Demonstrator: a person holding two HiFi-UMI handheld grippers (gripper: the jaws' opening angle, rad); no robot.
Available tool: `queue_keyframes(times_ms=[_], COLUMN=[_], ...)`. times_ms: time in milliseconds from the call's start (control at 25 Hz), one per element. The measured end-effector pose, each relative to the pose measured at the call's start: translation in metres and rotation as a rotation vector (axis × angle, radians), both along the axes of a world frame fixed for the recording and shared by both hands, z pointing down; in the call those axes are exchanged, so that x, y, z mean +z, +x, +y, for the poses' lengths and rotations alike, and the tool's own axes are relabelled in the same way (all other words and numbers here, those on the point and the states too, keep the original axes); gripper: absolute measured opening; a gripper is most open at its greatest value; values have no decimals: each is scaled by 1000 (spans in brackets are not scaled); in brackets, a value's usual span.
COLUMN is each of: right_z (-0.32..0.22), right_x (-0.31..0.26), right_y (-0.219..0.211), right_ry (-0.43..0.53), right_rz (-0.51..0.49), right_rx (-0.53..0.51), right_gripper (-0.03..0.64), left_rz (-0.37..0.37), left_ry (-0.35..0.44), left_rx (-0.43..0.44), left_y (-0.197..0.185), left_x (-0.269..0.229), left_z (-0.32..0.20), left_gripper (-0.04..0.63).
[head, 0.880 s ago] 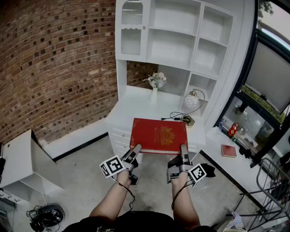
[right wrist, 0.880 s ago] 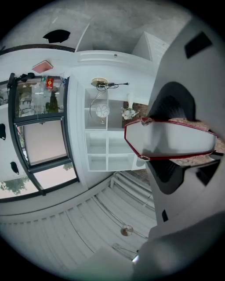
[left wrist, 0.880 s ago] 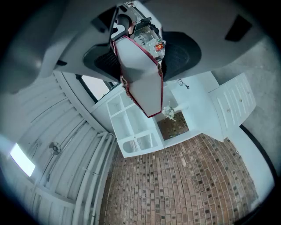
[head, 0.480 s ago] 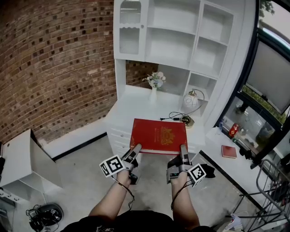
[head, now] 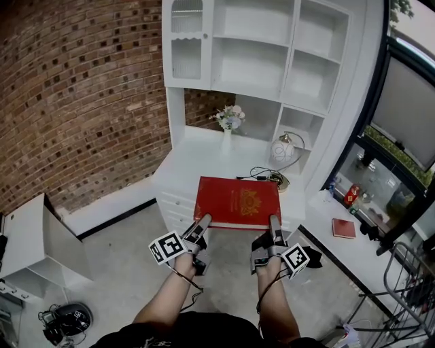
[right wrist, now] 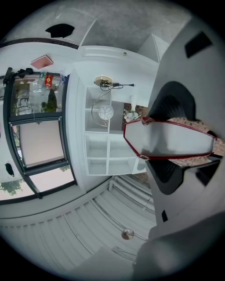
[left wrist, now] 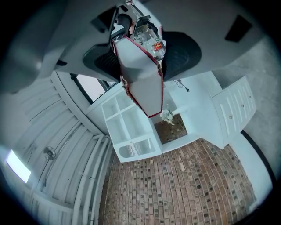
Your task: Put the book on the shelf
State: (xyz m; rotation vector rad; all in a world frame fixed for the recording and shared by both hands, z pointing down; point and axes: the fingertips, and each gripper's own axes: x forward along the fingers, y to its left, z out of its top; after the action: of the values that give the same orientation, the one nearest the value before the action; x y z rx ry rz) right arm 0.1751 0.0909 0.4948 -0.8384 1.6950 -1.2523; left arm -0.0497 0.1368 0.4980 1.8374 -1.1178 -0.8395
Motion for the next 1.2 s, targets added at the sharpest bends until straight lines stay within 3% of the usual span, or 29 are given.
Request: queue_keyframes(times_ms=[600,1120,1200], right_z=[-57,-165,-186], right_x=[13,10,10], right_y=[-6,-16,-22], right_ry=[1,35,34], right_rz=[12,25,31], right_rx=[-63,-4,8], right_gripper=[275,276,276], left_rz=[13,-28,-2], left_ry=[-2,54,53], left_rx=[-56,-4,9], left_y=[-2,-20,-25], left_x=[15,8,8], left_z=[-45,-170,-193], left_gripper=[304,304,304])
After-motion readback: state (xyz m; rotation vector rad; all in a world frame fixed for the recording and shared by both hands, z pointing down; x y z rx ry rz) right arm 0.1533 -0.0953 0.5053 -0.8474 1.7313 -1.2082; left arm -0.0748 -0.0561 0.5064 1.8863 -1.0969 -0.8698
